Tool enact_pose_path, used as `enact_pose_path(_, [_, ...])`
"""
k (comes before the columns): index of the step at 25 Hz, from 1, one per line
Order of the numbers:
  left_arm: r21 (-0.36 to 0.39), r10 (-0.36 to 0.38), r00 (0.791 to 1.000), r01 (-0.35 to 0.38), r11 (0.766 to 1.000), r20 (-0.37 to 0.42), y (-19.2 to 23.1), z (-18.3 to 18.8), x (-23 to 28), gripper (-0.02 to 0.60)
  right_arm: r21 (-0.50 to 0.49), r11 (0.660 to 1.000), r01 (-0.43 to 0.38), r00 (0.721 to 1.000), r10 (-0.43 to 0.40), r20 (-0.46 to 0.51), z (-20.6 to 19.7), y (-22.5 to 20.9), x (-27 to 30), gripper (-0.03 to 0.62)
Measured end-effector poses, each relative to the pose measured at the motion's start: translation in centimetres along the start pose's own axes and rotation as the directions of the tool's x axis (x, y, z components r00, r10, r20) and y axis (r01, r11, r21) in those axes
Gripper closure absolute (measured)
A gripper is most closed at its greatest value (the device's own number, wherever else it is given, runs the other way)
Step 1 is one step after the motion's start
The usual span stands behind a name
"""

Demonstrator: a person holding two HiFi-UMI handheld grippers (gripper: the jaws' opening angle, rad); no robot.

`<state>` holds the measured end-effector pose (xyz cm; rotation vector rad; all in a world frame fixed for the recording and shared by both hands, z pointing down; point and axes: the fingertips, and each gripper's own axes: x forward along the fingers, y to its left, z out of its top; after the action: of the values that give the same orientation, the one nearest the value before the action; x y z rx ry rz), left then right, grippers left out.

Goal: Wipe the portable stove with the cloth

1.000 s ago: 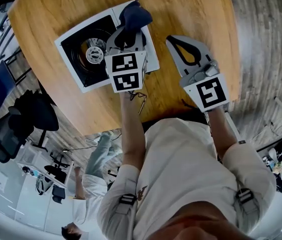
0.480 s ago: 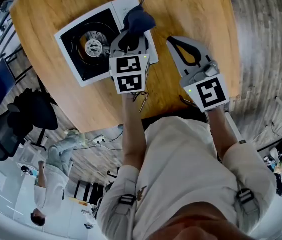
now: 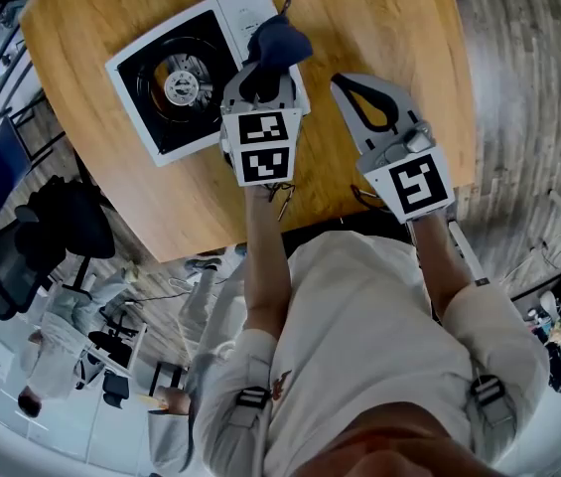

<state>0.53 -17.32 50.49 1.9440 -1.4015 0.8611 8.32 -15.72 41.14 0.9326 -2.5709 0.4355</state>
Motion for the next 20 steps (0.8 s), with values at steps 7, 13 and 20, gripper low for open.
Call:
enact_pose_path(7, [0.007, 0.004, 1.0, -0.004, 1.0, -0.029, -0.4, -0.3, -0.1, 0.482, 0.002, 1.0, 0.009, 1.0, -0.009, 0.005, -0.1, 0.2, -0.9, 0.574])
enact_pose_path(13, [-0.003, 0.001, 0.997, -0.001, 1.0, -0.071, -1.0, -1.1, -0.5, 0.482, 0.005, 1.0, 0.013, 1.0, -0.013, 0.01, 0.0, 0.5, -1.4, 0.574])
enact_pose_path(20, [-0.015, -0.002, 0.997, 0.001, 1.0, -0.072, -1.9, -2.1, -1.2, 0.482, -0.003, 1.0, 0.005, 1.0, -0.005, 0.013, -0.3, 1.0, -1.9, 0.574])
